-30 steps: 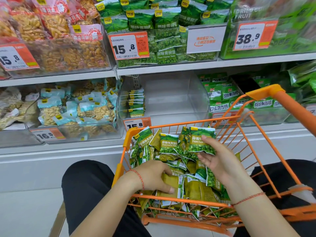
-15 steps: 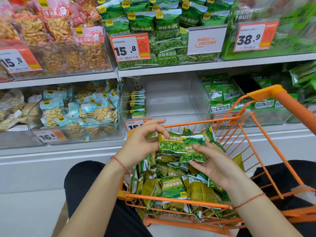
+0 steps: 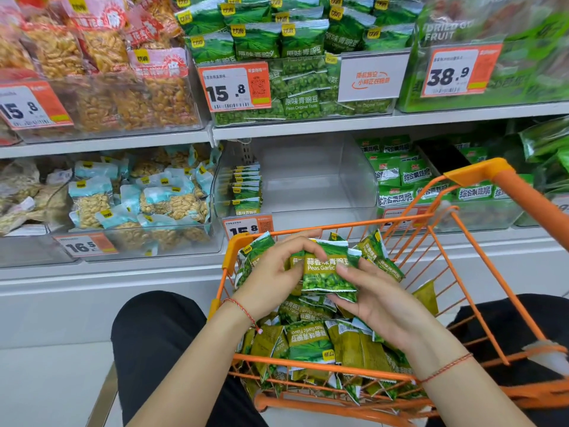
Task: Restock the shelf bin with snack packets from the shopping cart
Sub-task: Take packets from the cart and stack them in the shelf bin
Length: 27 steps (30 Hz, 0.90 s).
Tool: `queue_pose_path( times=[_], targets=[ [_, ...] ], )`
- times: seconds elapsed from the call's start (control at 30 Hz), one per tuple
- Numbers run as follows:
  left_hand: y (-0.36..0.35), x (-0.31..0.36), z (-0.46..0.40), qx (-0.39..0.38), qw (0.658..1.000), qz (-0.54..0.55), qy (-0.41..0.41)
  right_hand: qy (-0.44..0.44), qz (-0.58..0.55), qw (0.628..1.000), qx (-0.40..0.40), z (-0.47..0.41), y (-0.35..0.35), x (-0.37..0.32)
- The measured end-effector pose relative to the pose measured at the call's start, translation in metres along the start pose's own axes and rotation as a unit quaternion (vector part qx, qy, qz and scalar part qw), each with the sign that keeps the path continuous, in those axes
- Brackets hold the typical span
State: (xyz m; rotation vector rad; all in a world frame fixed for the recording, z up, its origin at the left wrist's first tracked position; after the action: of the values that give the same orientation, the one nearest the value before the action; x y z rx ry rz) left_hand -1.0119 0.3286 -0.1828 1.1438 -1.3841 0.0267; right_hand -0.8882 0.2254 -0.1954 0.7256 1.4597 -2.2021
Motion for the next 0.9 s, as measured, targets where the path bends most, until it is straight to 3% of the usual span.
queue_pose_path(
  times=[0.1, 0.2, 0.33, 0.43, 0.63, 0.7, 0.77, 0.9],
  targets=[
    [0.0, 0.002, 0.0, -0.032, 0.997, 0.073, 0.025, 0.008, 0.033, 0.999, 0.004, -0.007, 0.0, 0.0],
    [0.003, -0.003, -0.002, -0.011, 0.978, 0.179, 0.107, 0.04, 0.088, 0.995, 0.011, -0.02, -0.007, -0.01],
    [0.008, -0.012, -0.016, -0.032, 0.978, 0.156, 0.138, 0.078, 0.179, 0.981, -0.009, -0.05, -0.037, -0.025],
    [0.021, -0.026, -0.036, 0.019, 0.967, 0.187, 0.17, 0.084, 0.232, 0.969, -0.031, -0.082, -0.056, -0.031],
    [0.052, -0.057, -0.071, 0.013, 0.98, 0.039, 0.195, 0.049, 0.388, 0.919, -0.057, -0.147, -0.083, -0.041],
    [0.07, -0.072, -0.08, 0.063, 0.979, 0.027, 0.192, 0.045, 0.411, 0.91, -0.04, -0.17, -0.084, -0.044],
    [0.094, -0.089, -0.085, 0.18, 0.973, 0.046, 0.135, 0.054, 0.411, 0.91, -0.012, -0.192, -0.081, -0.05],
    [0.128, -0.134, -0.081, 0.405, 0.908, 0.031, 0.1, 0.007, 0.401, 0.916, 0.028, -0.234, -0.075, -0.049]
  ],
)
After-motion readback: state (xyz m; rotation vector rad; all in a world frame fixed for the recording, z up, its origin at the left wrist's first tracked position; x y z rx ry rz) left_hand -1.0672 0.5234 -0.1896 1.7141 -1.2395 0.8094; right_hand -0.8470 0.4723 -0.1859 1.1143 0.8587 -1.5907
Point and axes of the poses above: each hand's wrist, its own z-axis away from the middle knuckle, its own y-axis out of the back of the hand, x = y × z, the point moved 3 cm from there along -z, towards the middle knuckle, and after that the axes turned 12 degrees about -z, right-handed, at the moved point
